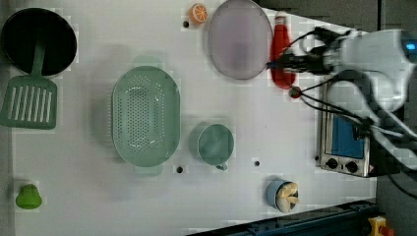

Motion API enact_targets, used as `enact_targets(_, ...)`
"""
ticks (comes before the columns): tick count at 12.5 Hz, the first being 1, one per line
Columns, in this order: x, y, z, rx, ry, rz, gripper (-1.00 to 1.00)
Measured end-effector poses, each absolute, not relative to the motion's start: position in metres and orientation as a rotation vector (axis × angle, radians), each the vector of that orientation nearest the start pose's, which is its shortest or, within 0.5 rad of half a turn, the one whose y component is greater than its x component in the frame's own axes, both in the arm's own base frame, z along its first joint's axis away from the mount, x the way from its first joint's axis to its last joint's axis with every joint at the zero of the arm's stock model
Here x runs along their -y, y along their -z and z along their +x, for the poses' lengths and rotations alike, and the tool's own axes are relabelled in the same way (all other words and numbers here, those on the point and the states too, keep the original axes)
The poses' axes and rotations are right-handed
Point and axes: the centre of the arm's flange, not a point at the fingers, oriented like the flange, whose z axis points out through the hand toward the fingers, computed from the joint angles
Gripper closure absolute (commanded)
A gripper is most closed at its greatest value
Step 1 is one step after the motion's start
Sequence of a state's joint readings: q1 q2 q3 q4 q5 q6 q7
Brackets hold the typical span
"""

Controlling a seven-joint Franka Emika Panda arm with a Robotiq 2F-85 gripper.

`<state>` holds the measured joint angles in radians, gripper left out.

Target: Pick ketchup from plate and place it on table.

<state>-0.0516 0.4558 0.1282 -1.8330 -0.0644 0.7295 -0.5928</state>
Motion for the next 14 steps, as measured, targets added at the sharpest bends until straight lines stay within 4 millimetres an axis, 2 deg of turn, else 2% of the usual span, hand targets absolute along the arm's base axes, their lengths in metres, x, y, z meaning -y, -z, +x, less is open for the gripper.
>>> enact_targets(2,-0.035,-0.372,0.633,-0.166,0.092,-3.14,-0.3)
enact_targets(4,-0.023,-0.449,0.61,-0.215,0.233,-3.125,-0.3)
enact_targets(5,-0.017,-0.475,0.592,-0.241,0.286,-3.117,-0.3)
enact_targets(6,-0.011,-0.491,0.573,-0.259,0.314,-3.12,-0.3)
enact_targets(7,-0.004,-0.494,0.554,-0.278,0.32,-3.124,-0.3)
enact_targets(8,0.003,-0.489,0.54,-0.307,0.307,-3.127,-0.3)
enact_targets(9,0.009,-0.474,0.529,-0.351,0.261,-3.122,-0.3)
enact_targets(10,0.017,-0.45,0.52,-0.412,0.199,-3.112,-0.3)
enact_targets(14,0.033,-0.305,0.473,-0.568,-0.143,-3.102,-0.3)
